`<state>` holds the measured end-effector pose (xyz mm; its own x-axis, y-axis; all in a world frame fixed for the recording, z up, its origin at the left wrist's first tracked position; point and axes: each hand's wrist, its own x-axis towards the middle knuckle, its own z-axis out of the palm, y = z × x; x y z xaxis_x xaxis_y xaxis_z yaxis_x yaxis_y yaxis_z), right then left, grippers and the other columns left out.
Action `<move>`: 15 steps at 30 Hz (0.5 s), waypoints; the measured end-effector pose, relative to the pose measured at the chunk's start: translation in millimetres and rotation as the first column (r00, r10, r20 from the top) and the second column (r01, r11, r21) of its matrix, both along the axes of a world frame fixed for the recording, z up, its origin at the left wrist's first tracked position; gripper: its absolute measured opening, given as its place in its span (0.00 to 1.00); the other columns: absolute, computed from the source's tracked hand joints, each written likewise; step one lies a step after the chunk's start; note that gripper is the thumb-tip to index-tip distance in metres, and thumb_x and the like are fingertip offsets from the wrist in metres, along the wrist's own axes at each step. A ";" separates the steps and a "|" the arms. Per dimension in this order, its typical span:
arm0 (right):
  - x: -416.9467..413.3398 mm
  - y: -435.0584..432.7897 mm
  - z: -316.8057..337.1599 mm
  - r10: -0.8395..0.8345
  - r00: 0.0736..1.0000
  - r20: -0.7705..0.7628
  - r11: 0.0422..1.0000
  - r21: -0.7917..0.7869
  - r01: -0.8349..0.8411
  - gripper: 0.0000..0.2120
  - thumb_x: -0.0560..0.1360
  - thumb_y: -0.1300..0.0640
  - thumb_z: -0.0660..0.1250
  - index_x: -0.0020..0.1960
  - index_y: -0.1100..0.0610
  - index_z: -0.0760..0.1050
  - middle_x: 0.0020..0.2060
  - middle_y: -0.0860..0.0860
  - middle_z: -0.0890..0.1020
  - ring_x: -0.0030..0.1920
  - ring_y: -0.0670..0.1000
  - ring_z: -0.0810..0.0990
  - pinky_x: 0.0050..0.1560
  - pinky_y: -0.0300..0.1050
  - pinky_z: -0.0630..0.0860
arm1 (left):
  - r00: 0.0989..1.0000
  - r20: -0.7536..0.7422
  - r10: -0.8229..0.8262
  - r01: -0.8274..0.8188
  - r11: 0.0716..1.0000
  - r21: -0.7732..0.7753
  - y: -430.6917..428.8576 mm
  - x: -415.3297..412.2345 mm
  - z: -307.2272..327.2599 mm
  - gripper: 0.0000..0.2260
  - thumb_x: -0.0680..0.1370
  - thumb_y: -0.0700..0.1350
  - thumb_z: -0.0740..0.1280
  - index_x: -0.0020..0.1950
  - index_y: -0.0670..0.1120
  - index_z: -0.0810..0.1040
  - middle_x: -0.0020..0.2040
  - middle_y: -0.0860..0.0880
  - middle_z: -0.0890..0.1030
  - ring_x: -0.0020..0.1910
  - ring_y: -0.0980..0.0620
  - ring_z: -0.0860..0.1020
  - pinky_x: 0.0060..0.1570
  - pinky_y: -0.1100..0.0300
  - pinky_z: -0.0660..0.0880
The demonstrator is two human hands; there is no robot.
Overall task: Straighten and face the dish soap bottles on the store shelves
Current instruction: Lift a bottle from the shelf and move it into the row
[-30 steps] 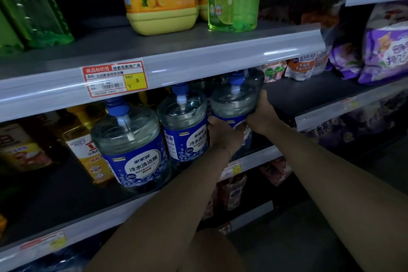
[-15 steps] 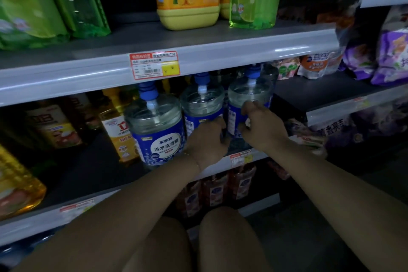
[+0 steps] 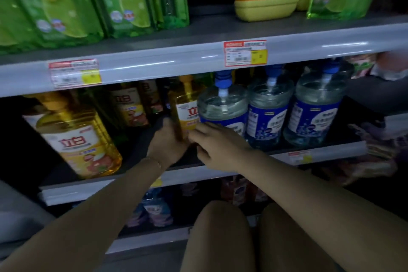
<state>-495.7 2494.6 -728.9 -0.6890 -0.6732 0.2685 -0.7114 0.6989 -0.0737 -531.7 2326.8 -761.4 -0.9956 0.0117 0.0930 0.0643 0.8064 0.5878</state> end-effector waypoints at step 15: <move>-24.4 -27.1 0.0 -0.103 0.993 0.060 0.994 -0.021 0.105 0.12 0.75 0.58 0.63 0.58 0.60 0.71 0.55 0.54 0.72 0.54 0.55 0.74 0.43 0.44 0.69 | 1.000 0.010 0.024 -0.025 0.815 0.579 -16.9 -37.9 -7.3 0.27 0.63 0.37 0.79 0.55 0.52 0.71 0.54 0.52 0.80 0.56 0.51 0.77 0.55 0.54 0.76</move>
<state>-520.1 2467.6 -728.9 -0.7699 -0.5909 0.2409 -0.6291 0.7662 -0.1309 -569.6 2309.9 -768.7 -0.9950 -0.0683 0.0727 0.0473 0.3187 0.9467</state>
